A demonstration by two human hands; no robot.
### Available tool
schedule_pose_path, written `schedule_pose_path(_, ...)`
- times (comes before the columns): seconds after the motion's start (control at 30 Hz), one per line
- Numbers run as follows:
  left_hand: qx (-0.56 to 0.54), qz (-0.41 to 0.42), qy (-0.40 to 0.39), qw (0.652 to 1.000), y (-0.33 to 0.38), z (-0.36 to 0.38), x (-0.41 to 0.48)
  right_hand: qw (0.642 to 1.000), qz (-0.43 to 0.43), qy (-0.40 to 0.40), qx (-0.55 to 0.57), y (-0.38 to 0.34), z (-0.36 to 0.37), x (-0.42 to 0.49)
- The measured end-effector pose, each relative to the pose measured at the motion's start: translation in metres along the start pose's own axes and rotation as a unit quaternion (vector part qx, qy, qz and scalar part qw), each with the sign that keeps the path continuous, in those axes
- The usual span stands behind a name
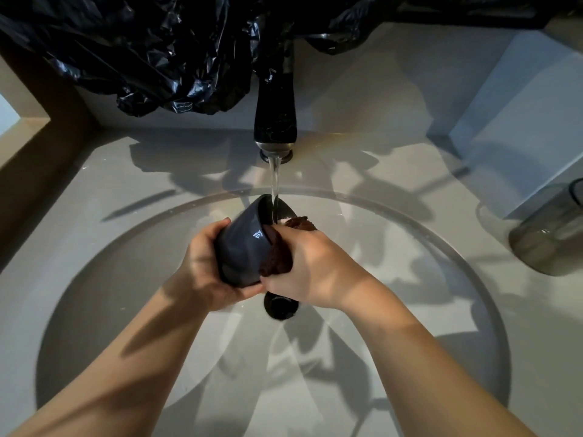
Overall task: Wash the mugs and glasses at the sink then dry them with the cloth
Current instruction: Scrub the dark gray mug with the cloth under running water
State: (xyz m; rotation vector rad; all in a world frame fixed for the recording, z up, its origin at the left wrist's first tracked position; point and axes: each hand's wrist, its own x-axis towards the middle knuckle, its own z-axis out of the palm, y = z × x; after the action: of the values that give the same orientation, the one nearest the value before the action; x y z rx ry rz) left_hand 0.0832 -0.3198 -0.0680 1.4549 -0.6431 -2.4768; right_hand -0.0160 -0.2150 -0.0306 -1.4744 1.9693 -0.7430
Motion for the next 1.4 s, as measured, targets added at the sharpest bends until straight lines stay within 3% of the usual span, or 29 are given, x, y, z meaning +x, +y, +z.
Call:
schedule_pose_path(0.6, 0.014, 0.045, -0.031, 0.998, 0.007, -0.005, 0.003, 0.999, -0.010, -0.030, -0.007, -0.002, 0.004, 0.001)
schedule_pose_path(0.73, 0.047, 0.049, -0.059, 0.996, 0.003, -0.004, 0.003, 0.997, 0.018, -0.080, -0.001, -0.004, 0.006, 0.000)
schedule_pose_path(0.83, 0.072, 0.063, -0.053, 0.994, 0.005, -0.001, 0.000, 0.998, 0.014, -0.060, 0.021, -0.003, 0.012, 0.001)
schedule_pose_path(0.93, 0.071, 0.109, -0.049, 0.990, 0.006, -0.001, -0.002, 0.992, 0.067, -0.089, 0.051, -0.005, 0.013, 0.002)
schedule_pose_path(1.0, 0.085, 0.161, -0.034, 0.983, 0.004, 0.001, -0.001, 0.964, 0.107, -0.108, 0.220, -0.009, 0.011, 0.001)
schedule_pose_path(1.03, 0.101, 0.185, -0.028, 0.977, 0.003, 0.002, 0.000, 0.920, 0.126, -0.100, 0.357, -0.011, 0.009, 0.001)
schedule_pose_path(1.1, 0.140, 0.220, -0.022, 0.965, 0.001, 0.006, 0.001, 0.768, 0.170, -0.063, 0.614, -0.014, 0.006, 0.001)
schedule_pose_path(1.13, 0.154, 0.227, -0.020, 0.962, 0.001, 0.008, 0.001, 0.719, 0.176, -0.039, 0.671, -0.014, 0.007, 0.001)
schedule_pose_path(1.17, 0.162, 0.224, -0.022, 0.961, 0.001, 0.009, 0.002, 0.712, 0.175, -0.025, 0.680, -0.014, 0.009, 0.000)
schedule_pose_path(1.2, 0.163, 0.215, -0.026, 0.963, 0.001, 0.010, 0.002, 0.749, 0.165, -0.013, 0.642, -0.011, 0.013, -0.001)
schedule_pose_path(1.23, 0.155, 0.203, -0.026, 0.966, 0.002, 0.009, 0.002, 0.818, 0.154, -0.008, 0.555, -0.011, 0.016, -0.002)
schedule_pose_path(1.27, 0.137, 0.191, -0.022, 0.972, 0.004, 0.008, 0.000, 0.901, 0.133, -0.016, 0.412, -0.010, 0.020, -0.004)
schedule_pose_path(1.3, 0.118, 0.179, -0.016, 0.977, 0.005, 0.006, -0.001, 0.962, 0.106, -0.030, 0.252, -0.011, 0.022, -0.006)
schedule_pose_path(1.33, 0.101, 0.169, -0.015, 0.980, 0.007, 0.005, -0.004, 0.988, 0.073, -0.039, 0.127, -0.010, 0.024, -0.006)
schedule_pose_path(1.4, 0.090, 0.177, -0.021, 0.980, 0.009, 0.001, -0.008, 0.999, 0.016, -0.027, 0.036, -0.007, 0.026, -0.002)
